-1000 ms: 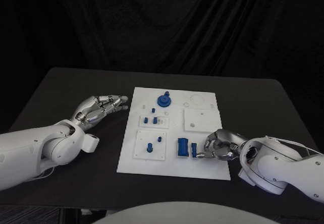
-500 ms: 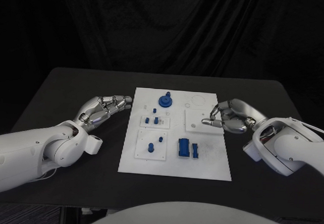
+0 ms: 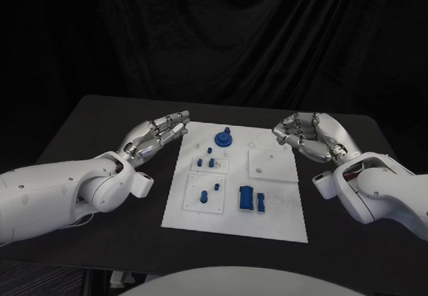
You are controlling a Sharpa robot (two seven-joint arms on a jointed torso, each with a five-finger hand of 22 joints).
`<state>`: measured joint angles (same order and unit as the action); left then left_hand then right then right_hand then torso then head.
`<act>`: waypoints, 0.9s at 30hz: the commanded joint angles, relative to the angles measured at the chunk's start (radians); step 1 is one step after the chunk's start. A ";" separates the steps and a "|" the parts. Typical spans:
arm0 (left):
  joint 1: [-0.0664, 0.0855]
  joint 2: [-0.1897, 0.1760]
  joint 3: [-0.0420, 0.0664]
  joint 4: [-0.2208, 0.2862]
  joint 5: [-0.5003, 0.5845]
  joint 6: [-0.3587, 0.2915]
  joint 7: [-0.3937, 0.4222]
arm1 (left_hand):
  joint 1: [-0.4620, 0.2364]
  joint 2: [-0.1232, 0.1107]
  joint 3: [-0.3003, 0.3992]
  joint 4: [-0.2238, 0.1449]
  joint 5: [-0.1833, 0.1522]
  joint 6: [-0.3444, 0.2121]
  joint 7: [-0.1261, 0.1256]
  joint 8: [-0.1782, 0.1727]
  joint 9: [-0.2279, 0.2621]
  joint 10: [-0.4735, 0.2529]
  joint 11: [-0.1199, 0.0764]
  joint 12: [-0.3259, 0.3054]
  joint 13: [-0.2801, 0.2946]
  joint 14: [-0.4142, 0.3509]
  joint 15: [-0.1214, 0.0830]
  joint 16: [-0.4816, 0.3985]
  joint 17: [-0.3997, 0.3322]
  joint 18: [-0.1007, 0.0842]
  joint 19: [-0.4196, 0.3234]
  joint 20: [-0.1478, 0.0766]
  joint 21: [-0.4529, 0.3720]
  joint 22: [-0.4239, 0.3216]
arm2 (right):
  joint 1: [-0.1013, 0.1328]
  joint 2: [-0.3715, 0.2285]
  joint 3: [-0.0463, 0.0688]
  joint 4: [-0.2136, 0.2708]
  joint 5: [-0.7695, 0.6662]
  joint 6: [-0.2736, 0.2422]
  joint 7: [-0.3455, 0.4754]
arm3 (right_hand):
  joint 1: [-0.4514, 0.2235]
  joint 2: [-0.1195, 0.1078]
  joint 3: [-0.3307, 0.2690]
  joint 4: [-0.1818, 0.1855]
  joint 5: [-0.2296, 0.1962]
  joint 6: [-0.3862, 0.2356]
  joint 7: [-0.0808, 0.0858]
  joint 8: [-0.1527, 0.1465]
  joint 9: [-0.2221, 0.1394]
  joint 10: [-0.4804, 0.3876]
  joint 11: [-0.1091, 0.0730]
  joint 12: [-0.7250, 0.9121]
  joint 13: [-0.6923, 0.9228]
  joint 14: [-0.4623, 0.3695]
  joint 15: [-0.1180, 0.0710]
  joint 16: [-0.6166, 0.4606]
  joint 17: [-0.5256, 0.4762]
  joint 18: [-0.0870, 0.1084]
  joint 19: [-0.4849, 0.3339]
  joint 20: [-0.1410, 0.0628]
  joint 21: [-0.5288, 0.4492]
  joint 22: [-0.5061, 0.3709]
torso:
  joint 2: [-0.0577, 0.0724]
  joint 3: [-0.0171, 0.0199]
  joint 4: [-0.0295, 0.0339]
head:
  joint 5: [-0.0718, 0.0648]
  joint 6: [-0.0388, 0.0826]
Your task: Assemble the parts on the task board
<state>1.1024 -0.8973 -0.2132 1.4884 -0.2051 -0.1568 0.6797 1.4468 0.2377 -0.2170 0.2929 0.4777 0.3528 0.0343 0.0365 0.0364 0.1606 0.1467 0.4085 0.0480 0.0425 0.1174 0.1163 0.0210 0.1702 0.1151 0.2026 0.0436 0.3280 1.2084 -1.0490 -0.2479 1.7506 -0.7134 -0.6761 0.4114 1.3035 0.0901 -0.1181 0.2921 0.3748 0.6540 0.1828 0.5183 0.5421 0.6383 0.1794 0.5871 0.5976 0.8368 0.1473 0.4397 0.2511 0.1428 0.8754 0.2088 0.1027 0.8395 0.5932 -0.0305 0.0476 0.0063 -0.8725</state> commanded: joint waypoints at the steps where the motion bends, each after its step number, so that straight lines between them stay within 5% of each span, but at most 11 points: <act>1: -0.001 0.025 0.001 -0.021 0.006 -0.006 0.163 | 0.000 0.006 -0.017 0.000 -0.004 -0.108 -0.061 -0.008 -0.007 -0.061 -0.035 -0.087 -0.008 -0.023 -0.026 -0.053 -0.008 -0.005 -0.039 -0.015 -0.008 -0.060 | -0.033 0.008 -0.001 -0.024 0.189 0.053 0.225 | -0.037 0.001 -0.018 0.000 -0.010 -0.136 0.008 -0.113 -0.099 -0.256 0.098 -0.154 -0.115 -0.280 0.095 -0.133 -0.078 -0.075 -0.319 0.054 -0.045 -0.133 | -0.026 0.0046 -0.0082 | 0.022 0.000; 2: -0.003 0.031 0.001 -0.026 0.006 -0.011 0.168 | 0.003 0.006 -0.025 0.001 -0.003 -0.165 -0.109 -0.012 -0.012 -0.102 -0.068 -0.141 -0.013 -0.036 -0.052 -0.090 -0.015 0.004 -0.061 -0.028 -0.015 -0.112 | -0.045 0.013 -0.001 -0.033 0.212 0.069 0.241 | -0.054 0.003 -0.028 0.001 -0.003 -0.175 -0.004 -0.141 -0.127 -0.321 0.085 -0.182 -0.142 -0.349 0.082 -0.157 -0.095 -0.055 -0.537 0.078 -0.042 -0.328 | -0.033 0.0067 -0.0107 | 0.029 0.000; 3: -0.005 0.037 0.001 -0.030 0.006 -0.019 0.174 | 0.004 0.006 -0.030 0.000 -0.004 -0.190 -0.137 -0.014 -0.014 -0.121 -0.089 -0.166 -0.015 -0.041 -0.068 -0.109 -0.019 0.006 -0.076 -0.033 -0.021 -0.154 | -0.058 0.017 -0.001 -0.043 0.232 0.081 0.256 | -0.075 0.005 -0.047 -0.001 0.003 -0.306 -0.076 -0.224 -0.204 -0.483 0.058 -0.288 -0.246 -0.573 0.057 -0.261 -0.153 -0.069 -0.761 0.085 -0.077 -0.590 | -0.036 0.0077 -0.0120 | 0.033 0.000; 6: -0.011 0.049 0.001 -0.039 0.007 -0.039 0.187 | 0.005 0.005 -0.045 0.000 -0.007 -0.249 -0.201 -0.020 -0.020 -0.153 -0.156 -0.239 -0.024 -0.043 -0.097 -0.116 -0.021 0.009 -0.096 -0.046 -0.028 -0.215 | -0.084 0.028 -0.001 -0.066 0.267 0.102 0.288 | -0.093 0.013 -0.075 0.000 -0.011 -0.426 -0.173 -0.296 -0.308 -0.563 0.031 -0.359 -0.366 -0.725 0.045 -0.320 -0.198 -0.070 -0.801 0.080 -0.081 -0.650 | -0.045 0.0106 -0.0158 | 0.044 0.000; 8: -0.015 0.058 0.001 -0.047 0.007 -0.051 0.195 | 0.002 0.003 -0.055 0.000 -0.007 -0.293 -0.255 -0.026 -0.026 -0.163 -0.208 -0.305 -0.032 -0.043 -0.122 -0.116 -0.021 0.009 -0.100 -0.066 -0.029 -0.232 | -0.102 0.034 -0.001 -0.083 0.283 0.115 0.308 | -0.101 0.019 -0.092 0.001 -0.019 -0.502 -0.248 -0.332 -0.376 -0.605 -0.035 -0.419 -0.454 -0.783 -0.013 -0.351 -0.221 -0.057 -0.818 0.075 -0.084 -0.687 | -0.050 0.0133 -0.0200 | 0.049 0.000; 11: -0.020 0.071 0.001 -0.058 0.007 -0.061 0.200 | -0.012 0.004 -0.064 0.000 -0.013 -0.330 -0.306 -0.032 -0.031 -0.165 -0.256 -0.371 -0.042 -0.043 -0.132 -0.116 -0.021 0.008 -0.103 -0.073 -0.031 -0.247 | -0.122 0.041 -0.001 -0.102 0.295 0.129 0.326 | -0.098 0.023 -0.103 0.000 -0.028 -0.563 -0.305 -0.364 -0.437 -0.625 -0.108 -0.462 -0.516 -0.809 -0.036 -0.368 -0.232 -0.033 -0.831 0.059 -0.086 -0.717 | -0.060 0.0208 -0.0267 | 0.057 0.000; 14: -0.026 0.085 0.001 -0.070 0.007 -0.066 0.200 | -0.018 0.004 -0.068 0.000 -0.024 -0.343 -0.315 -0.034 -0.034 -0.161 -0.280 -0.406 -0.047 -0.043 -0.135 -0.116 -0.021 0.007 -0.106 -0.079 -0.033 -0.261 | -0.140 0.048 -0.001 -0.117 0.303 0.144 0.339 | -0.095 0.026 -0.109 0.000 -0.037 -0.605 -0.338 -0.385 -0.471 -0.628 -0.122 -0.471 -0.539 -0.817 -0.039 -0.371 -0.234 -0.014 -0.837 0.055 -0.087 -0.730 | -0.064 0.0256 -0.0246 | 0.056 0.000; 20: -0.042 0.093 0.001 -0.080 0.007 -0.088 0.197 | -0.071 0.007 -0.090 0.001 -0.102 -0.344 -0.296 -0.034 -0.034 -0.161 -0.296 -0.408 -0.048 -0.043 -0.146 -0.116 -0.021 0.008 -0.111 -0.099 -0.037 -0.289 | -0.157 0.059 -0.001 -0.128 0.308 0.156 0.346 | -0.103 0.017 -0.108 0.004 -0.059 -0.638 -0.321 -0.420 -0.506 -0.637 -0.112 -0.511 -0.572 -0.825 -0.029 -0.378 -0.237 0.008 -0.841 0.065 -0.087 -0.739 | -0.065 0.0299 -0.0303 | 0.056 0.000; 24: -0.051 0.095 0.001 -0.085 0.007 -0.097 0.203 | -0.089 0.007 -0.095 0.000 -0.107 -0.339 -0.287 -0.033 -0.033 -0.161 -0.299 -0.407 -0.048 -0.043 -0.159 -0.116 -0.021 0.009 -0.113 -0.134 -0.039 -0.302 | -0.162 0.062 -0.001 -0.130 0.321 0.159 0.347 | -0.127 0.002 -0.090 0.002 -0.087 -0.651 -0.267 -0.457 -0.527 -0.638 -0.089 -0.587 -0.598 -0.837 -0.004 -0.440 -0.251 0.017 -0.849 0.073 -0.087 -0.741 | -0.066 0.0284 -0.0321 | 0.053 0.000; 25: -0.048 0.092 -0.001 -0.084 0.002 -0.069 0.000 | -0.489 -0.066 0.003 -0.089 -0.216 -0.353 -0.214 -0.036 -0.036 -0.161 -0.250 -0.408 -0.048 -0.043 -0.117 -0.116 -0.021 -0.051 -0.115 -0.203 -0.044 -0.328 | -0.159 0.062 -0.001 -0.128 0.292 0.132 0.268 | -0.475 -0.090 -0.031 -0.085 -0.172 -0.654 -0.183 -0.518 -0.542 -0.638 -0.179 -0.587 -0.598 -0.837 -0.051 -0.440 -0.251 -0.044 -0.875 -0.015 -0.103 -0.839 | -0.064 0.0277 -0.0292 | 0.055 0.000; 27: -0.048 0.093 0.001 -0.083 0.004 -0.073 -0.001 | -0.524 -0.071 0.007 -0.094 -0.225 -0.353 -0.207 -0.036 -0.036 -0.161 -0.250 -0.408 -0.048 -0.043 -0.117 -0.116 -0.021 -0.051 -0.115 -0.203 -0.044 -0.328 | -0.159 0.064 0.001 -0.129 0.297 0.130 0.266 | -0.660 -0.090 0.011 -0.141 -0.227 -0.654 -0.183 -0.518 -0.542 -0.638 -0.179 -0.587 -0.598 -0.837 -0.074 -0.440 -0.251 -0.061 -0.875 -0.066 -0.103 -0.839 | -0.064 0.0277 -0.0294 | 0.054 0.002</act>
<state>1.0524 -0.8047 -0.2143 1.4027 -0.2031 -0.2276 0.6767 1.2424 0.2250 -0.2831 0.2684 0.3399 0.0118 -0.2318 0.0077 0.0033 -0.0001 -0.1449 0.0031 0.0011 -0.0012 -0.0307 0.0035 0.0009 0.1702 0.0021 0.0479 0.0089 0.0186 1.0491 -0.9859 -0.2487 1.6217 -0.4179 -0.5425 0.6792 0.7077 0.0172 -0.1188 0.1677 0.1644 0.0004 -0.0063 0.0044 0.0025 -0.0007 0.0074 0.0035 0.0009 0.0002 0.0533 0.0034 0.0009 0.0919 0.0018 0.1587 0.0035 0.0072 0.5285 -0.0027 0.0177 0.0600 -0.8721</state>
